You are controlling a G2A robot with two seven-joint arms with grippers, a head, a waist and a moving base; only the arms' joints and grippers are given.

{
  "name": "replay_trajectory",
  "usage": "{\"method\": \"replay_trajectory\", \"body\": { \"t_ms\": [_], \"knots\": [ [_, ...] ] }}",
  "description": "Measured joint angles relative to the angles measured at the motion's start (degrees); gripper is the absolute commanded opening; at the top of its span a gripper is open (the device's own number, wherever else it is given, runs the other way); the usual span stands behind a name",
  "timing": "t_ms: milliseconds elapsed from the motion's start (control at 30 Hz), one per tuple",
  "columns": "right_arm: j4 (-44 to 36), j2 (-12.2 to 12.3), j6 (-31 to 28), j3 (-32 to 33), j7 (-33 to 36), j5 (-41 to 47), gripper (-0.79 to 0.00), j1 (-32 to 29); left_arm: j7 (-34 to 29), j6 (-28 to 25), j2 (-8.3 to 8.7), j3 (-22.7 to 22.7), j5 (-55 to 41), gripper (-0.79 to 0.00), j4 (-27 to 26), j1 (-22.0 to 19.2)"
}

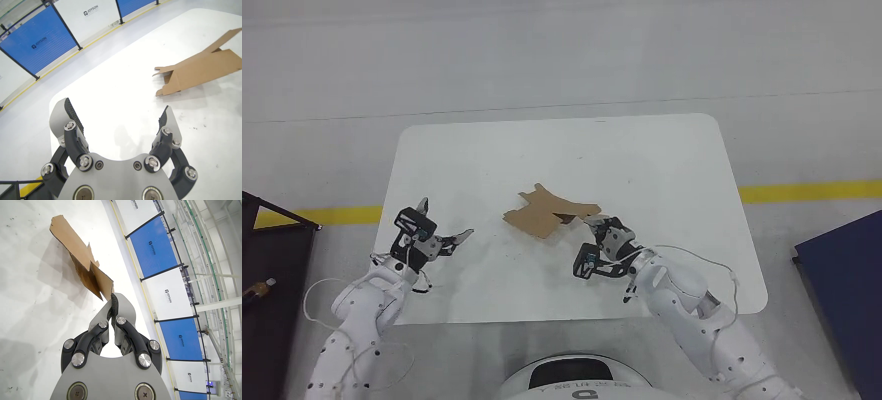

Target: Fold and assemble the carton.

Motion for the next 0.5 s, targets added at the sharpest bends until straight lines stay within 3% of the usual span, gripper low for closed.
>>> {"method": "replay_trajectory", "body": {
  "t_ms": [233, 500],
  "knots": [
    [-3.43, -1.13, 1.1, -1.3, 5.68, 4.38, -0.785, 3.94, 11.12, -5.96, 1.27, 0.95, 11.0, 0.0, -1.78, 1.52],
    [-4.21, -2.41, 0.6, -5.96, 8.94, 5.06, -0.785, 7.29, 13.1, 0.01, 0.88, 6.99, 16.2, 0.0, -1.12, -1.38]
  ]
}}
